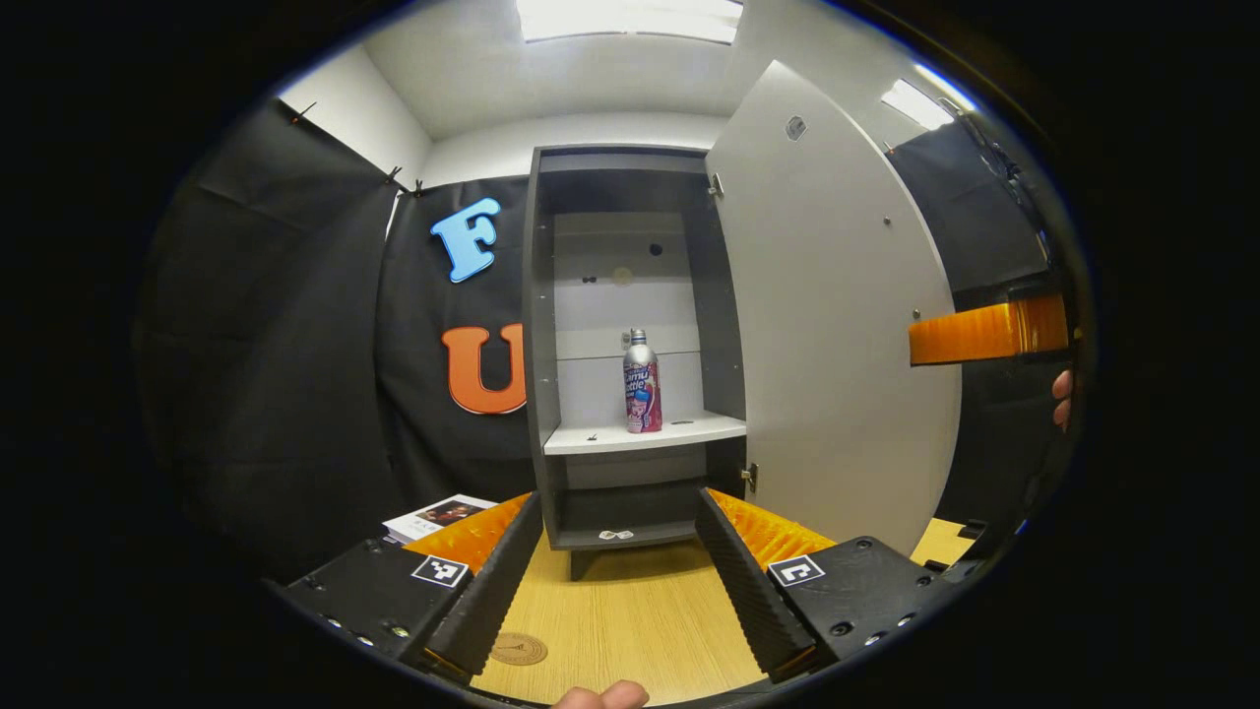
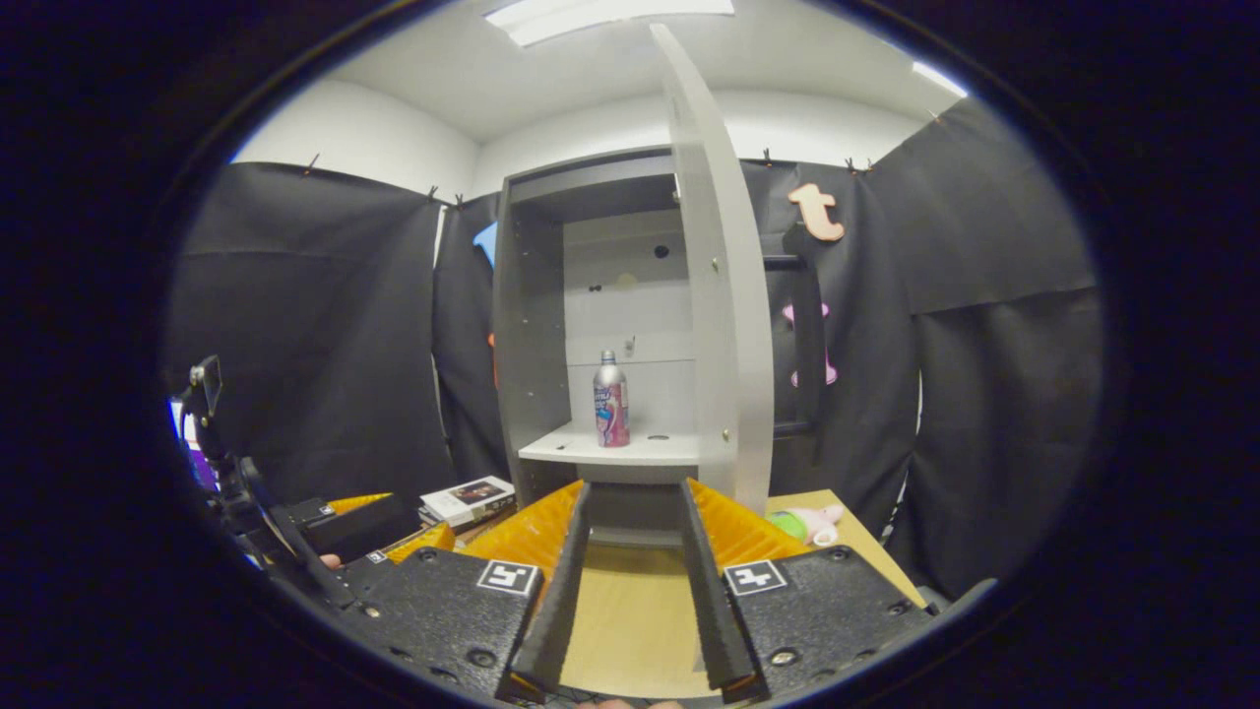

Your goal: Open the cabinet door with the right hand, grasp the bottle in the cabinet with the left hand and place it on the coaster, then close the cabinet door with the right hand.

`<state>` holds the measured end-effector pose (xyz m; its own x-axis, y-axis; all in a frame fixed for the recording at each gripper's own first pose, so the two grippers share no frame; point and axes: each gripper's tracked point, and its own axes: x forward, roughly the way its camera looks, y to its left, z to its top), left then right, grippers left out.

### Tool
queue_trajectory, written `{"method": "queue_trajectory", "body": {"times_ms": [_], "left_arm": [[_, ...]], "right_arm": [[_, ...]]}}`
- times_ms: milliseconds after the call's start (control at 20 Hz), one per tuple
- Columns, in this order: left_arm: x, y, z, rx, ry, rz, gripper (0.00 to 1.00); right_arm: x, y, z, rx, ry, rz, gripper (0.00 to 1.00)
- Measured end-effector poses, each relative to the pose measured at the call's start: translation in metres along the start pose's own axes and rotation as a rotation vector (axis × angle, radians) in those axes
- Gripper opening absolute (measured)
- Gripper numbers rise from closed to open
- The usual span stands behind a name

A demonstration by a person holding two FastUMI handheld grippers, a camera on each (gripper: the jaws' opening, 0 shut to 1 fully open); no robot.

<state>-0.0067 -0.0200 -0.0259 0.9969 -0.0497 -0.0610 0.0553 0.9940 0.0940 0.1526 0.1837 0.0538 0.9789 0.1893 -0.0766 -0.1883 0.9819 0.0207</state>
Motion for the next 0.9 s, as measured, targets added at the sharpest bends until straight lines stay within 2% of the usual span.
{"method": "queue_trajectory", "body": {"times_ms": [100, 200, 350, 500, 700, 900], "left_arm": [[0.013, 0.002, 0.01, 0.009, -0.023, -0.011, 0.94], [0.031, 0.005, 0.026, 0.015, -0.062, -0.022, 0.94], [0.074, -0.001, 0.053, 0.002, -0.112, -0.071, 0.94], [0.129, -0.012, 0.069, -0.06, -0.137, -0.138, 0.94], [0.211, -0.008, 0.064, -0.097, -0.11, -0.117, 0.96], [0.272, -0.018, 0.045, -0.109, -0.06, -0.148, 0.96]], "right_arm": [[0.0, 0.002, -0.001, 0.016, 0.006, 0.001, 0.65], [-0.001, 0.008, -0.002, 0.034, 0.015, 0.016, 0.68], [-0.001, 0.006, -0.003, 0.042, 0.023, 0.019, 0.7], [0.002, 0.008, -0.006, 0.063, 0.029, 0.023, 0.7], [0.003, 0.008, -0.009, 0.062, 0.04, 0.022, 0.7], [0.006, 0.007, -0.013, 0.044, 0.053, 0.02, 0.7]]}}
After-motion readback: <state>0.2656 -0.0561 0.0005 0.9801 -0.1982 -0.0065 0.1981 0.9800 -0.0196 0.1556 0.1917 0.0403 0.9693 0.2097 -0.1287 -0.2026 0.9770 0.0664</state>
